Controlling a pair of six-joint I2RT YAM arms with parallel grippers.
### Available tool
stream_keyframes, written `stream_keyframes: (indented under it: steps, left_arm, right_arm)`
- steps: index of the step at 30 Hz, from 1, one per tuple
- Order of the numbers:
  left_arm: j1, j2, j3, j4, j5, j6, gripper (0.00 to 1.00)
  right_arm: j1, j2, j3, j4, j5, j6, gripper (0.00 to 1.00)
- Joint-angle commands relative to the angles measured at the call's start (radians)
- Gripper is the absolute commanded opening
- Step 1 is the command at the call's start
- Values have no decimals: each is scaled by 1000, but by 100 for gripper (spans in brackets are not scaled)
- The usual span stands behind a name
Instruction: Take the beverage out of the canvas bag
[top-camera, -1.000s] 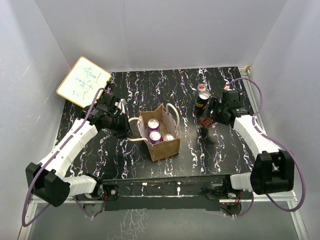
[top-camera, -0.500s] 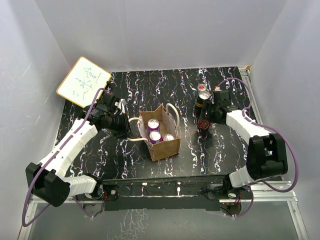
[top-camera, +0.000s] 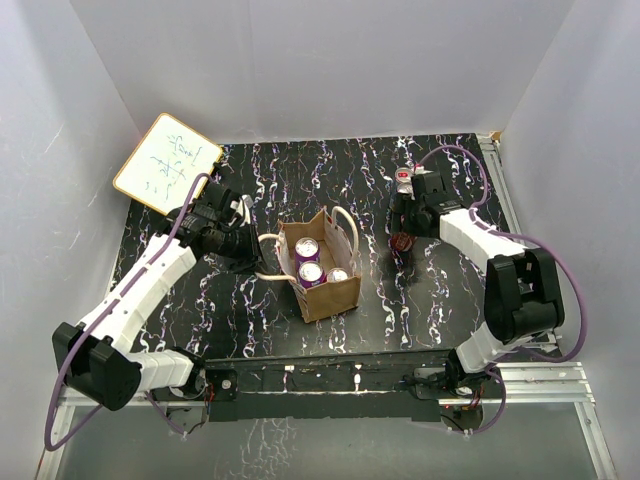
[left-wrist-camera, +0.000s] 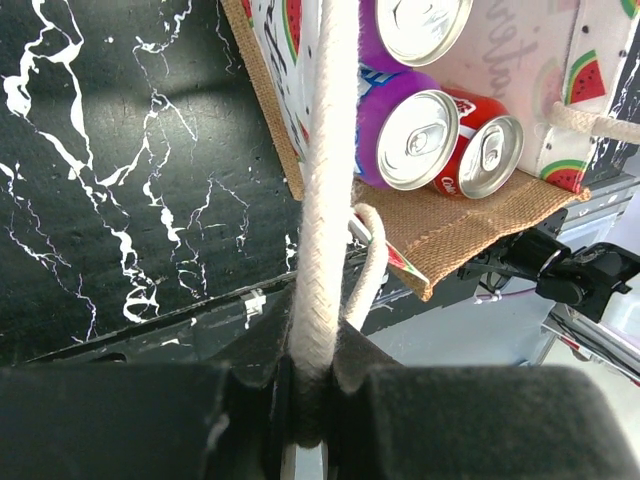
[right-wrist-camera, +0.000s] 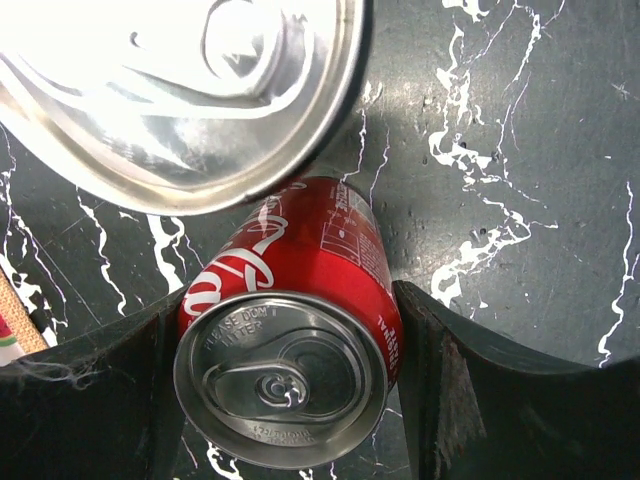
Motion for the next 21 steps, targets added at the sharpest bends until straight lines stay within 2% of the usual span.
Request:
stream_keyframes:
  steps: [1, 6, 12, 18, 21]
  left_arm:
    - [5, 9, 55, -33, 3, -3, 0]
    - [5, 8, 44, -31, 4, -1, 0]
    - [5, 4, 30, -24, 8, -10, 0]
    - [5, 3, 26, -27, 6, -9, 0]
    - [5, -3, 23, -20, 4, -13, 0]
  right_arm:
    - [8, 2, 71, 77, 49, -5, 41]
    - [11, 8, 89, 58, 81, -12, 66]
    - [10, -11, 136, -11, 81, -12, 85]
    - [11, -65, 168, -73, 62, -9, 97]
    - [11, -102, 179, -147, 45, -2, 99]
